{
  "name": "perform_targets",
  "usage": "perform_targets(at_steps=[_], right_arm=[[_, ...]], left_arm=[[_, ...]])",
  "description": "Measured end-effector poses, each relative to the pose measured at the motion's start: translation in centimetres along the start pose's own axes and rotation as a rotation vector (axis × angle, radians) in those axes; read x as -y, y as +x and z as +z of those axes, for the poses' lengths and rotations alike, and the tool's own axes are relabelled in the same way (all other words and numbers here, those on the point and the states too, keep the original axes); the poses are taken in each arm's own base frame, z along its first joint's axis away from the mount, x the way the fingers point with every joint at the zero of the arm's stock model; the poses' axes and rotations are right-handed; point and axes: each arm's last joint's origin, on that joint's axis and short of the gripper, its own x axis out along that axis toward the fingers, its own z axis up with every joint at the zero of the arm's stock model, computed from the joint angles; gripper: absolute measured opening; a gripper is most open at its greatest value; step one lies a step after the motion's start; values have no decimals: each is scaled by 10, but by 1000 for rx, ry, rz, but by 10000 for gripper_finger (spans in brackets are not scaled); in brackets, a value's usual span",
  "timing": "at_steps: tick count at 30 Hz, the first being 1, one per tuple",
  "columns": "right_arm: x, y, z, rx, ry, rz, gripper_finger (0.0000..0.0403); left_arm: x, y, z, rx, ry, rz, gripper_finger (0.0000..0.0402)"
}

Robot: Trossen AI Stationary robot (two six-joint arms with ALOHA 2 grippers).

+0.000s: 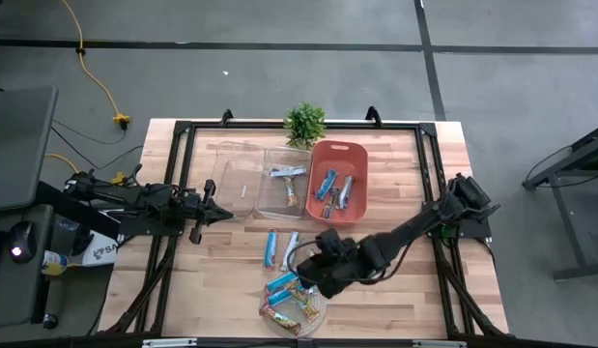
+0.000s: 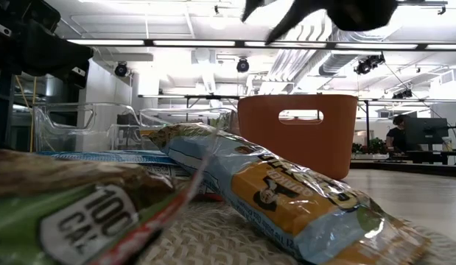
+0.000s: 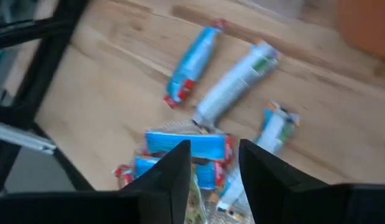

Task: Pick and place Granola Bars by type
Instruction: Put the middle yellow granola bar into the right transparent bin

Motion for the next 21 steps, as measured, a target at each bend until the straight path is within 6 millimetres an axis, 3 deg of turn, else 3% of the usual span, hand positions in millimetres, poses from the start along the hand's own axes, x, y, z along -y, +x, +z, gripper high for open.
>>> perform_targets(at_steps=[12,17,21], right_arm=[[17,56,-30,-158,102,-199,119],[20,65,-36,-169,117,-224,129],[20,65,-35,-162,108,-224,163]], left_arm=[[0,0,0,0,0,0,1],[0,0,0,0,0,0,1],[0,0,0,0,0,0,1]])
